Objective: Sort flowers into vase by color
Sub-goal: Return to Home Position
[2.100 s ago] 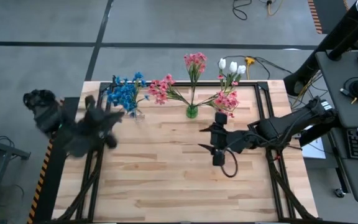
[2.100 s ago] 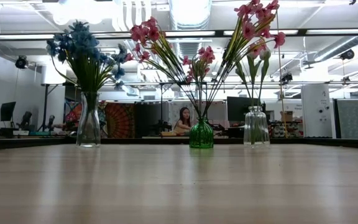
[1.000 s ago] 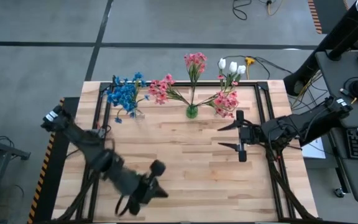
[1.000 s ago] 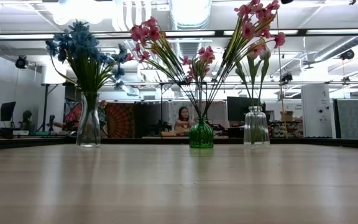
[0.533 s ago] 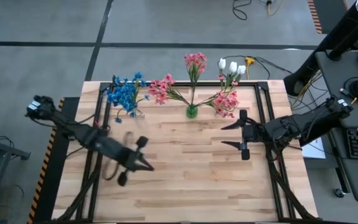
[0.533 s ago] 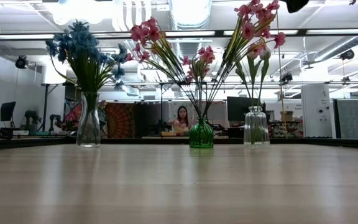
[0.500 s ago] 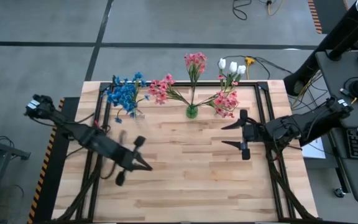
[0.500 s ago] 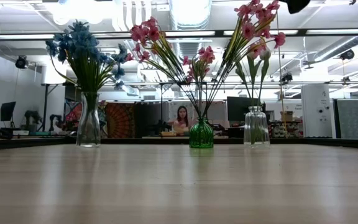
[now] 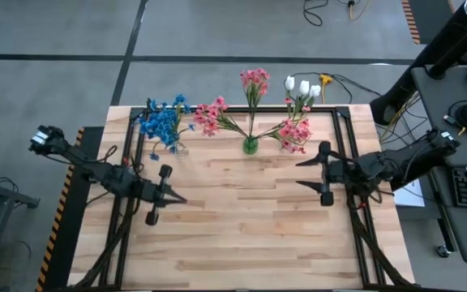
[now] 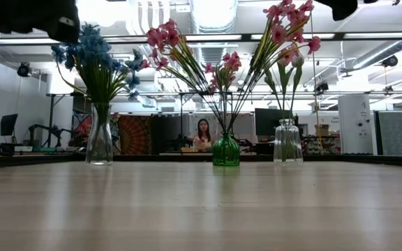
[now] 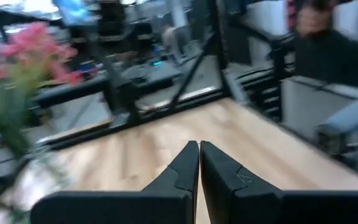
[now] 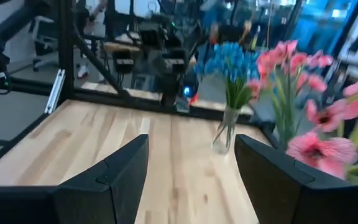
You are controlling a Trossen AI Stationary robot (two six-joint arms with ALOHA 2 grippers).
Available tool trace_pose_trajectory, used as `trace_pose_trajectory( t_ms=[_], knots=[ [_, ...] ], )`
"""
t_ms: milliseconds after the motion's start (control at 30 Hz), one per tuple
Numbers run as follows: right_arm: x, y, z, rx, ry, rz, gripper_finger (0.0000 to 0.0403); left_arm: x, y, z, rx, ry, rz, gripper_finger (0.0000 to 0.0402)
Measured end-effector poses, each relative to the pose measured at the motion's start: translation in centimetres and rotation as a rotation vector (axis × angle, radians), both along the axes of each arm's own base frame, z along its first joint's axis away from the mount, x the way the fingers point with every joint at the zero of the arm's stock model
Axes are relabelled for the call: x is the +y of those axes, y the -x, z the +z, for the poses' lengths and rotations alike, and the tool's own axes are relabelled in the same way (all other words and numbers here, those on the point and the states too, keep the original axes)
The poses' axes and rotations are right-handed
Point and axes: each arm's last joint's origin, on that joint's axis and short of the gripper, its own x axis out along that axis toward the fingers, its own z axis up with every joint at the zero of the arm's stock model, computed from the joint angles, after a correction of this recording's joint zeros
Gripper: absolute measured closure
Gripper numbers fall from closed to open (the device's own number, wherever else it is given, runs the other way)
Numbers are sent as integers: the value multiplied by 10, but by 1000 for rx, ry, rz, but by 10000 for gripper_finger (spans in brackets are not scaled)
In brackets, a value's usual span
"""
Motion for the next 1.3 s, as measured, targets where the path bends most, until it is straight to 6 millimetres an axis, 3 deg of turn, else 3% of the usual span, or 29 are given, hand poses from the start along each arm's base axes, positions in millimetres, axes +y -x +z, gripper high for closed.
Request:
trace_pose_trajectory(
  t_ms=[167, 400, 533, 733, 867, 1000, 1167, 1300],
  knots=[
    [-16, 38, 3, -188, -43, -16, 172, 21, -1, 0, 9, -35, 22, 402],
    [-25, 63, -25, -296, -128, -14, 172, 31, 12, 9, -5, -30, -128, 402],
    [-26, 67, -49, -318, -146, -12, 172, 32, 18, 3, 33, 12, -141, 402],
    [-26, 62, -69, -293, -159, -59, 172, 23, 25, 8, 23, 102, -373, 402],
    [-25, 58, -82, -284, -161, -63, 172, 24, 23, -9, 94, 87, -260, 402],
    [-23, 54, -98, -295, -155, -67, 172, 24, 22, -33, 58, 89, -237, 402],
    [-24, 53, -100, -288, -159, -78, 172, 24, 24, -50, 59, 139, -248, 402],
    [-26, 53, -101, -279, -115, -134, 172, 29, 22, -60, 130, 103, -69, 402]
  ],
)
